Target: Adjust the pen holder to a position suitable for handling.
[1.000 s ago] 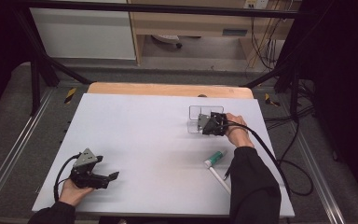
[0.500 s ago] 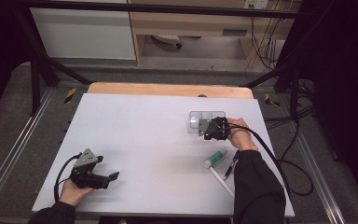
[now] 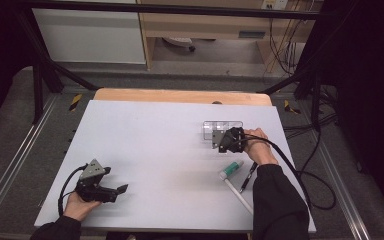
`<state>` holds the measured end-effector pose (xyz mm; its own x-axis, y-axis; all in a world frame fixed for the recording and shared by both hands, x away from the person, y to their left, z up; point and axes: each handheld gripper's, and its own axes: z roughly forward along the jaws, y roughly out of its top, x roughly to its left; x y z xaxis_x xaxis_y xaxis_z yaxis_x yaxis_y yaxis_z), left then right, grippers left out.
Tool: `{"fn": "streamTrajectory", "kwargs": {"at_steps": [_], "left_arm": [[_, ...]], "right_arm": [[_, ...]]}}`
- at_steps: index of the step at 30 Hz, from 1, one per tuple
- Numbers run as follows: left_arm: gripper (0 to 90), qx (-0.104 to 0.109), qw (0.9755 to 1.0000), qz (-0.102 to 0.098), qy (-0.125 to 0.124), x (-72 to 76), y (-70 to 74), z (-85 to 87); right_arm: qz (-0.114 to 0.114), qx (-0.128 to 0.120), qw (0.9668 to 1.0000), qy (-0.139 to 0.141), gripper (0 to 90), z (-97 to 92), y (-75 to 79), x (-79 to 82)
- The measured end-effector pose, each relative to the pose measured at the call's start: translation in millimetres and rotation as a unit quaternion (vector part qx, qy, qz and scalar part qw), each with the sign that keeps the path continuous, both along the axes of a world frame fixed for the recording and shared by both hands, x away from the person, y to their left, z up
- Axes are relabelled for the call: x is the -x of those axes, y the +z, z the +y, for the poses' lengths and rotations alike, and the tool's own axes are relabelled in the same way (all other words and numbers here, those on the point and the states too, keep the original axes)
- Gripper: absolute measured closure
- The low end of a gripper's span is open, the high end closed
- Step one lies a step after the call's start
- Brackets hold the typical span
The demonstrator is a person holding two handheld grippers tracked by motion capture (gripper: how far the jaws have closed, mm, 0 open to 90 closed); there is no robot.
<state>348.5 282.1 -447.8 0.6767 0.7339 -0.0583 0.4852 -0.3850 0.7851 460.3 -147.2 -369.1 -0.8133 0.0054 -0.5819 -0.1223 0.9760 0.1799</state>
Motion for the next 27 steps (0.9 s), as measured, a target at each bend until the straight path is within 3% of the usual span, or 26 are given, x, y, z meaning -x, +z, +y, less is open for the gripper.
{"fn": "streamTrajectory", "kwargs": {"at_steps": [10, 14, 21, 27], "left_arm": [[5.2, 0.001, 1.0000, 0.000, 0.001, 0.3, 0.2, 0.0], [5.2, 0.002, 1.0000, -0.001, 0.001, 0.4, 0.4, 0.1], [5.2, 0.001, 1.0000, -0.001, 0.000, 0.7, 0.6, 0.0], [5.2, 0.002, 1.0000, -0.001, 0.001, 0.7, 0.5, -0.1]], "right_arm": [[-0.003, -0.020, 0.9998, -0.002, 88.9, 31.0, 11.8, 11.9], [0.009, -0.025, 0.9996, -0.012, 88.8, 55.2, 9.8, 16.7], [0.017, -0.032, 0.9993, -0.009, 88.9, 80.5, 7.4, 22.8], [0.025, -0.023, 0.9994, 0.001, 88.7, 96.5, 3.5, 27.1]]}}
